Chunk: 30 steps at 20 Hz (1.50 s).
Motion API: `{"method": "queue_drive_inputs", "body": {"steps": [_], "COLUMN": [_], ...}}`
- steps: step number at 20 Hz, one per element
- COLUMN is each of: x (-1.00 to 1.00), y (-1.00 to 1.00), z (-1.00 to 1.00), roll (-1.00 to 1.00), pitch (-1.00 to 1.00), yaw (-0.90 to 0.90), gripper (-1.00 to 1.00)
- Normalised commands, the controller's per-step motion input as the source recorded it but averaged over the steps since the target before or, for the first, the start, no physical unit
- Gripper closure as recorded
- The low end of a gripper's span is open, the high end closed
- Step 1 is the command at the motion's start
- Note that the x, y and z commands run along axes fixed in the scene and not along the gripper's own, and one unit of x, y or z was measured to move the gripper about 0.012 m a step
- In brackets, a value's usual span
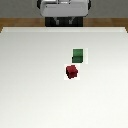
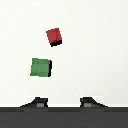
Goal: Place the red cube on top of the green cube.
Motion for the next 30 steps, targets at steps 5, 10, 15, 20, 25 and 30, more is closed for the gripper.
{"method": "queue_drive_inputs", "body": {"steps": [5,10,15,20,25,30], "x": [0.0,0.4,0.8,0.0,0.0,0.0], "y": [0.0,0.0,0.0,0.0,0.0,0.0], "z": [0.0,0.0,0.0,0.0,0.0,0.0], "roll": [0.0,0.0,0.0,0.0,0.0,0.0], "pitch": [0.0,0.0,0.0,0.0,0.0,0.0], "yaw": [0.0,0.0,0.0,0.03,0.12,0.06], "gripper": [-1.0,-1.0,-1.0,-1.0,-1.0,-1.0]}}
